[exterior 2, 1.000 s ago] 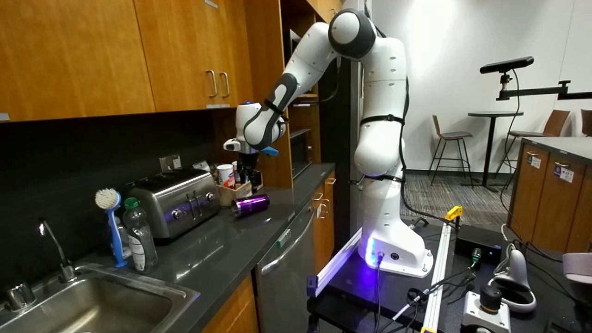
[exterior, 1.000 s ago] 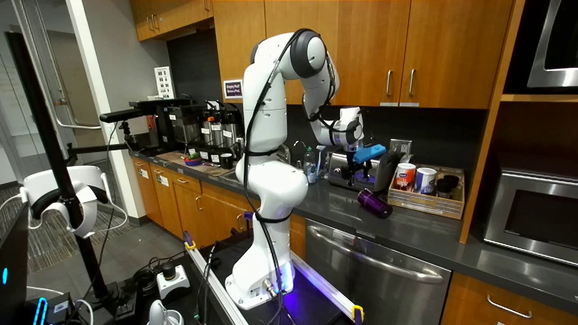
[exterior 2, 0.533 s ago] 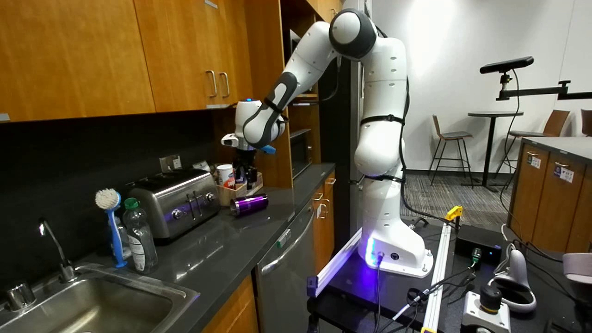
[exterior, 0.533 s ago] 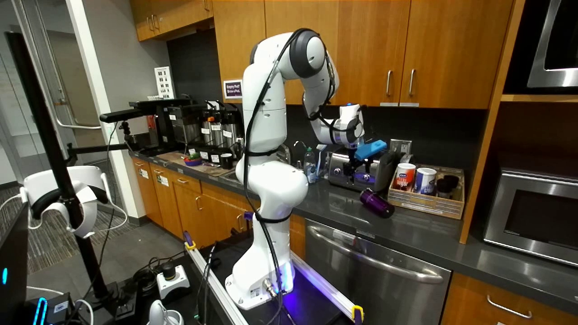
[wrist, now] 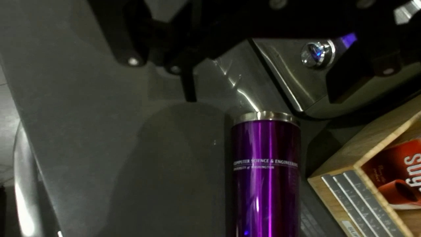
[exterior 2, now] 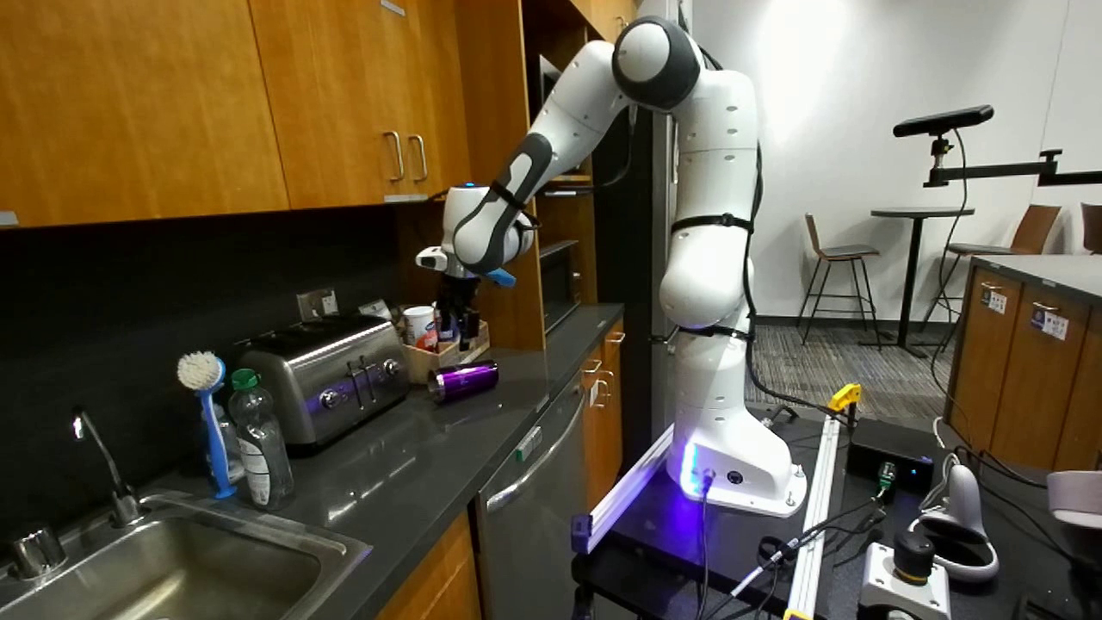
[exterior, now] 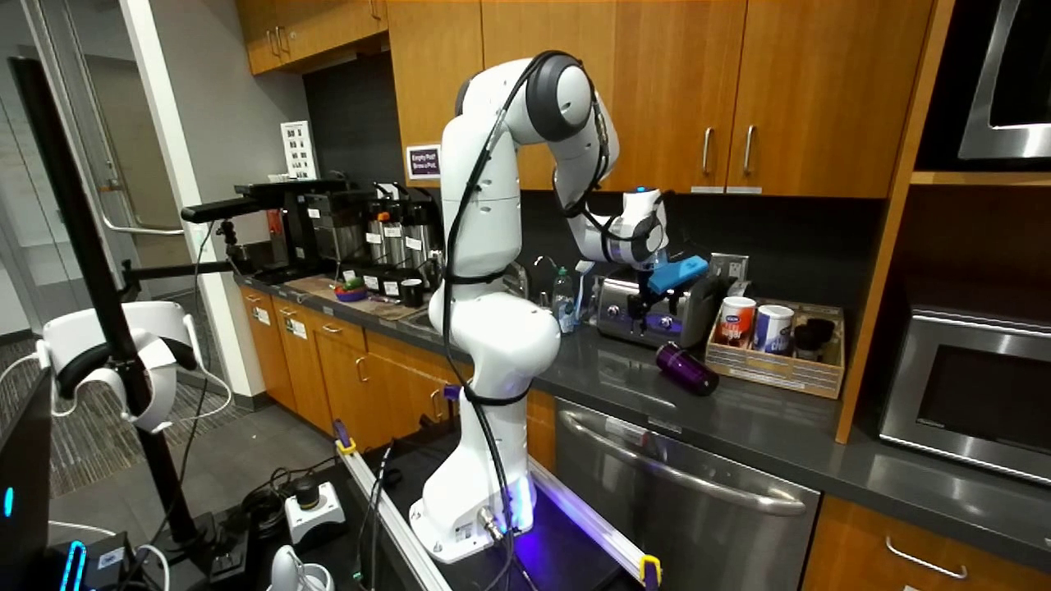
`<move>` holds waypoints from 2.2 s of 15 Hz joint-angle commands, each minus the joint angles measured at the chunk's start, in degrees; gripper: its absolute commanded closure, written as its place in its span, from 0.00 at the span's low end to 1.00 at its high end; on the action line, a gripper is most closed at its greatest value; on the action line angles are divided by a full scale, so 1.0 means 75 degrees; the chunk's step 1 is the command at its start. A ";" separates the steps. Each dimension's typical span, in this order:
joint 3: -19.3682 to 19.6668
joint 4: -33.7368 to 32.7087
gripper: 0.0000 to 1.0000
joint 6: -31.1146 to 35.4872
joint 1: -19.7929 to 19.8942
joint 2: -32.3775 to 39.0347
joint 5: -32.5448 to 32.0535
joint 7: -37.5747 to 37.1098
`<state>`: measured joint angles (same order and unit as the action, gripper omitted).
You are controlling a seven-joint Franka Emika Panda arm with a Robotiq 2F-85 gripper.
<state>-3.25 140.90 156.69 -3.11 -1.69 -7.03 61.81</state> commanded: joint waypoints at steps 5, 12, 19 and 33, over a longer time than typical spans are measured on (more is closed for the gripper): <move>0.0105 -0.0440 0.00 -0.0194 0.0007 0.0401 0.2196 0.2266; -0.0041 -0.1367 0.00 -0.0645 0.0413 0.1389 0.3049 0.3411; -0.0238 -0.1842 0.00 -0.1077 0.0808 0.1992 0.2895 0.3326; -0.0206 -0.2257 0.00 -0.1847 0.0920 0.2645 0.2245 0.2968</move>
<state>-4.23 125.62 144.29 2.99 16.85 11.09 84.98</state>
